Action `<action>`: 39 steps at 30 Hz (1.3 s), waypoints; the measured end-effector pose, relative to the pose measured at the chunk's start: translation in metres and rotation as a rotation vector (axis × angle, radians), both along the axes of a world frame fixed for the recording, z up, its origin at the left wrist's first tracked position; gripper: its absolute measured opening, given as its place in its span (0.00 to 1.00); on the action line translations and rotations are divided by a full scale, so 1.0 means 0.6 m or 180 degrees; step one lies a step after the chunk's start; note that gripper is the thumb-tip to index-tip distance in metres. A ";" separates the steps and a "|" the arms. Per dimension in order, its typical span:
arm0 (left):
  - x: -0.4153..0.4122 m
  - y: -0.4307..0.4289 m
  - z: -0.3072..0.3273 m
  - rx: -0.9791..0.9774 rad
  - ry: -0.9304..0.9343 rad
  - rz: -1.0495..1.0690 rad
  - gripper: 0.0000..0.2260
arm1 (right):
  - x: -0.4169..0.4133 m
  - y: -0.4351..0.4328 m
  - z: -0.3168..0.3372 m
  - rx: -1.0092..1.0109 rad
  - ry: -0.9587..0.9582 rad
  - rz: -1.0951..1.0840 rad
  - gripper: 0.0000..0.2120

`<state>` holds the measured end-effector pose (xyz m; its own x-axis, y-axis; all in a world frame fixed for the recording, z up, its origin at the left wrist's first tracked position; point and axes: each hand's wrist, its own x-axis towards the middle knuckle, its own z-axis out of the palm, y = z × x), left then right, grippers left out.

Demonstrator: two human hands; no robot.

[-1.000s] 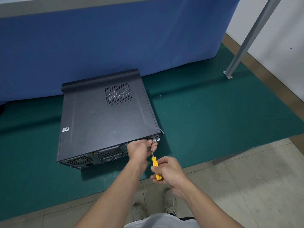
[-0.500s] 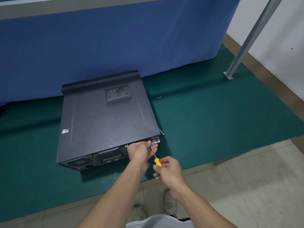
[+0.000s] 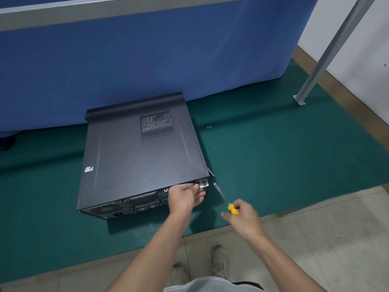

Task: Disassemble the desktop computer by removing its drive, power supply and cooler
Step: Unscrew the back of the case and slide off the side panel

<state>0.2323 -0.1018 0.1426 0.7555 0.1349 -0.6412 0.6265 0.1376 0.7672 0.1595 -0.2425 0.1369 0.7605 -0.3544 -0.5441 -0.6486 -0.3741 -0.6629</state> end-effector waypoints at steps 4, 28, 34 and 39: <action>0.002 -0.012 0.001 0.0843 -0.0610 -0.0816 0.06 | 0.046 -0.021 0.037 0.0131 -0.0563 -0.0253 0.09; 0.190 -0.025 0.028 0.3041 -0.2252 -0.1967 0.19 | 0.269 -0.076 0.059 0.0045 -0.0829 0.0170 0.08; 0.304 0.019 -0.015 0.4117 -0.1046 -0.2255 0.30 | 0.398 -0.086 0.007 -0.0510 -0.0654 0.0302 0.09; 0.311 0.019 -0.035 0.4442 -0.1111 -0.2017 0.32 | 0.500 -0.079 -0.050 -0.0824 -0.0405 0.0480 0.09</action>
<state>0.4192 -0.0903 0.1217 0.9951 0.0647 -0.0748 0.0768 -0.9819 0.1730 0.4597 -0.2898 0.1071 0.8712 -0.3466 -0.3478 -0.4909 -0.6264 -0.6055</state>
